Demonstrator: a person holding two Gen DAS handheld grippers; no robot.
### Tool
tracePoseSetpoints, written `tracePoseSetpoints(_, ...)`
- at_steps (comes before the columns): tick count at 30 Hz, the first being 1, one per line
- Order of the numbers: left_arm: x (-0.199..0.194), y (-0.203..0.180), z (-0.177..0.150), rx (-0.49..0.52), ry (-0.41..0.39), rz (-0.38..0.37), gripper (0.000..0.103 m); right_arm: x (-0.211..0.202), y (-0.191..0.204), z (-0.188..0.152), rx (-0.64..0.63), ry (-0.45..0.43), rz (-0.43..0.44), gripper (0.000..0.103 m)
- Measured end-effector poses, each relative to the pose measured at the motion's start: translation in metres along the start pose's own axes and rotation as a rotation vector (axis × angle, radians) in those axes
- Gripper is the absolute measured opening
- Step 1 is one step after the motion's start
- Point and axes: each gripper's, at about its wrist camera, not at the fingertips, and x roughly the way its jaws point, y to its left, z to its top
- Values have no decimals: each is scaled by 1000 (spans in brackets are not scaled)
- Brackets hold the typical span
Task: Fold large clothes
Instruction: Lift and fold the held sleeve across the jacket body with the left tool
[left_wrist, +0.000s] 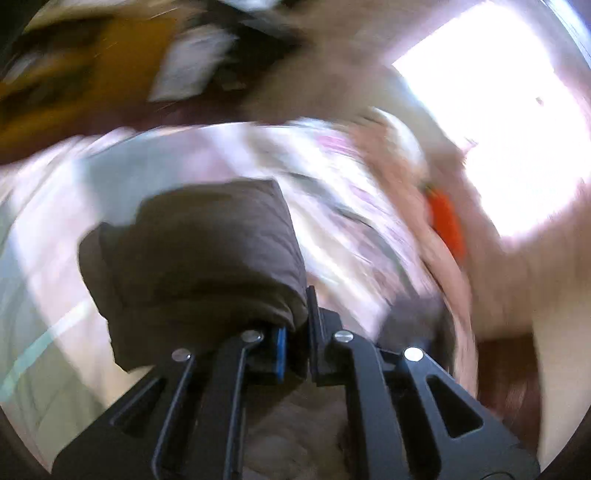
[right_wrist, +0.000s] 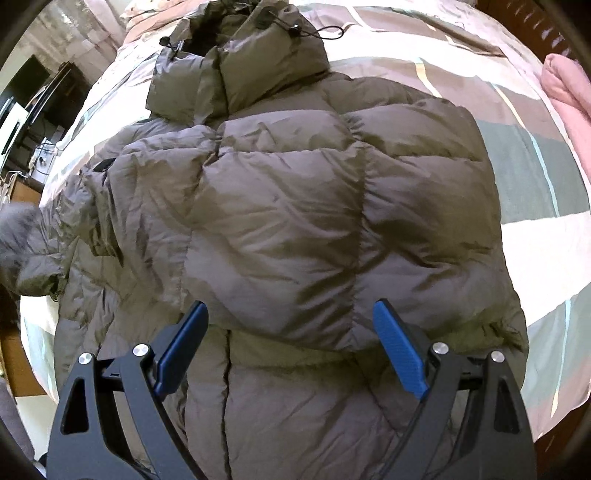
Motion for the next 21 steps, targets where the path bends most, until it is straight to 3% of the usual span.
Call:
tracePoseSetpoints(3,1,-94,-48,303,67,-86,9,4,-3,2,15,11,8,91)
tracePoseSetpoints(7,23,-176,-140,624,322,-212,11,12,-15,4,74,36,2,91)
tracePoseSetpoints(9,35,-203,-196,823,468,-195,13,13,-22,5,102,35,-12,91)
tracePoseSetpoints(11,45,-212,-240,984,556,-123,18,11,-33,6,141,24,-23,91)
tracePoseSetpoints(13,43,-211,-254,1022,576,-112,22,7,-44,7,191,5,-9,91)
tracePoseSetpoints(15,41,-207,-255,1030,609,-133,45,1,-56,8,257,-23,36,91)
tracePoseSetpoints(17,30,-208,-254,1036,605,-171,49,-4,-62,8,292,-47,71,91)
tracePoseSetpoints(19,20,-209,-242,1046,580,-234,49,-6,-63,10,293,-51,73,91)
tracePoseSetpoints(21,-7,-212,-226,1030,532,-353,62,-6,-62,9,290,-49,73,91)
